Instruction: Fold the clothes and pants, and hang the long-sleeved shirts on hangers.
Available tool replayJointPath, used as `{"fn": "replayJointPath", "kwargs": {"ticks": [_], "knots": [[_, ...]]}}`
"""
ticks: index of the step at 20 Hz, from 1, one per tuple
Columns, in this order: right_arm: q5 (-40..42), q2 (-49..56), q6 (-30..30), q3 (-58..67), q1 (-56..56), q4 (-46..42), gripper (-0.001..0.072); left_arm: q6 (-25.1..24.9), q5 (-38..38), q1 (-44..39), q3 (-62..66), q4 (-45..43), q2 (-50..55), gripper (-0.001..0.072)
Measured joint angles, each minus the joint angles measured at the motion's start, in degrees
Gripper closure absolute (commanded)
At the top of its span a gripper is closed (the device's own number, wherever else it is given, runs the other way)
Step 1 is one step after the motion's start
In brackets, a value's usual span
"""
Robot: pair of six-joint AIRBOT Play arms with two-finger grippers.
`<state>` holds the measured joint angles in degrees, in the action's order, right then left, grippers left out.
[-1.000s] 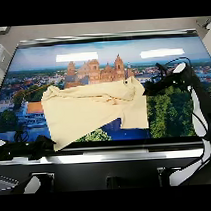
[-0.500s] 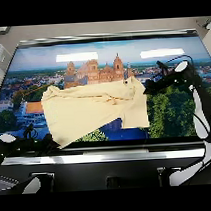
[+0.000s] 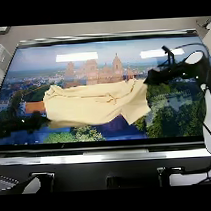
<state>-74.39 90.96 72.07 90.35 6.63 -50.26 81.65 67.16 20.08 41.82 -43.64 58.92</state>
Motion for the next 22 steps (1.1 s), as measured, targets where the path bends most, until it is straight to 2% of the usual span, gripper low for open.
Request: {"fn": "replayJointPath", "kwargs": {"ticks": [3, 5, 8, 11, 15, 18, 22], "knots": [[4.3, -9.1, -2.1, 1.1, 0.0, 3.2, 0.0683, 1.6, 0.2, 0.0, 19.3, -0.4, 1.5, 0.0693], [10.0, -16.4, -2.2, 2.2, 0.0, 4.3, 0.0683, 3.3, 0.2, 0.0, 34.4, -2.0, 3.3, 0.0693], [17.1, -26.1, 2.0, 4.6, 0.0, 2.4, 0.0682, 6.6, 0.1, 0.7, 57.4, -5.5, 5.7, 0.0693], [19.0, -34.2, 6.9, 8.3, 0.0, -1.8, 0.0682, 9.1, 0.1, 2.3, 74.1, -8.2, 4.6, 0.0693], [14.1, -44.5, 12.3, 13.3, 0.0, -4.3, 0.0682, 10.8, 1.1, 5.0, 79.9, -10.5, -5.1, 0.0693], [10.6, -51.2, 17.9, 16.2, 0.0, -6.6, 0.0682, 13.9, 2.3, 6.0, 80.6, -15.8, -13.3, 0.0694], [8.1, -52.8, 23.0, 17.7, 0.0, -11.3, 0.0682, 17.4, 7.0, 6.4, 79.5, -20.1, -16.1, 0.0694]]}}
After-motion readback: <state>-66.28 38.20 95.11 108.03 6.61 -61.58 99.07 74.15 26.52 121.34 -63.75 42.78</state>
